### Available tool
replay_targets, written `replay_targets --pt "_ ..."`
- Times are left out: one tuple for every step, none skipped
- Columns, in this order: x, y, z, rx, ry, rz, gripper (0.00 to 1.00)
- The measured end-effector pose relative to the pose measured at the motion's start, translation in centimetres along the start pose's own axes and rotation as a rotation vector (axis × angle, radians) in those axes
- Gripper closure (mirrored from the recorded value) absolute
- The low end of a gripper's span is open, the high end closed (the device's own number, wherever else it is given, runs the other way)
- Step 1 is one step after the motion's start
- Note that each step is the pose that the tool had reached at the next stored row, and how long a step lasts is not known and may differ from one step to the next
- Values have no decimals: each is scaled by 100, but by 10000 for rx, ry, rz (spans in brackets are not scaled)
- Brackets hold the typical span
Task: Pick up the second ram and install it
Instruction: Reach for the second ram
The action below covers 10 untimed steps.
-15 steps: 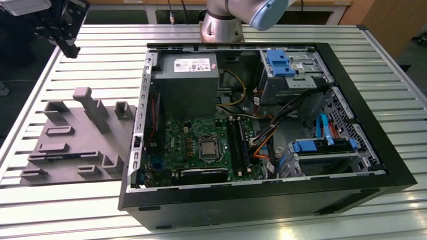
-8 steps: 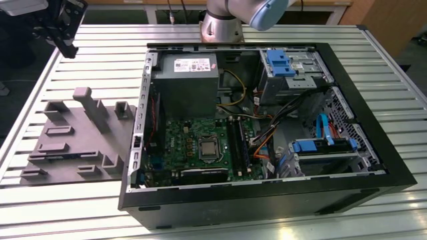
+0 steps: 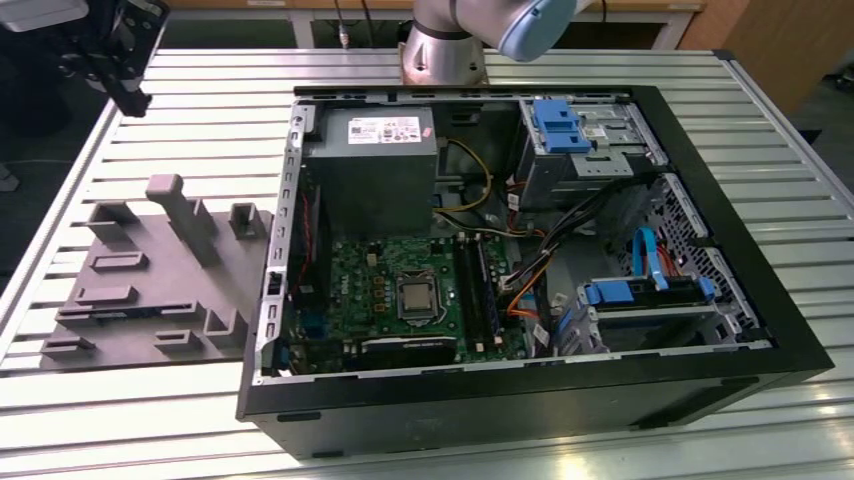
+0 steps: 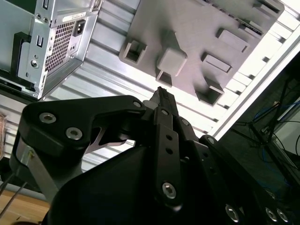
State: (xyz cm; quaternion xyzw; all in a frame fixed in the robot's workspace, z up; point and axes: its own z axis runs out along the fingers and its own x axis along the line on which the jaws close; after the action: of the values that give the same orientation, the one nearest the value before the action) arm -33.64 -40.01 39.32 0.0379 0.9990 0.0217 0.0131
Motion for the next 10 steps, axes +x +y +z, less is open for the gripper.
replay_targets --pt "6 -1 -1 1 1 0 89" --pt "11 -2 -1 0 0 0 89" --pt "16 -2 -1 1 1 0 89" --pt "22 -3 -1 1 1 0 89" --pt "27 -3 -2 1 1 0 89" --pt "33 -4 -1 0 1 0 89" --pt "38 -5 -2 1 1 0 89" --pt "43 -6 -2 1 1 0 89" --pt "48 -7 -2 1 1 0 89" --pt "53 -7 -2 1 1 0 89"
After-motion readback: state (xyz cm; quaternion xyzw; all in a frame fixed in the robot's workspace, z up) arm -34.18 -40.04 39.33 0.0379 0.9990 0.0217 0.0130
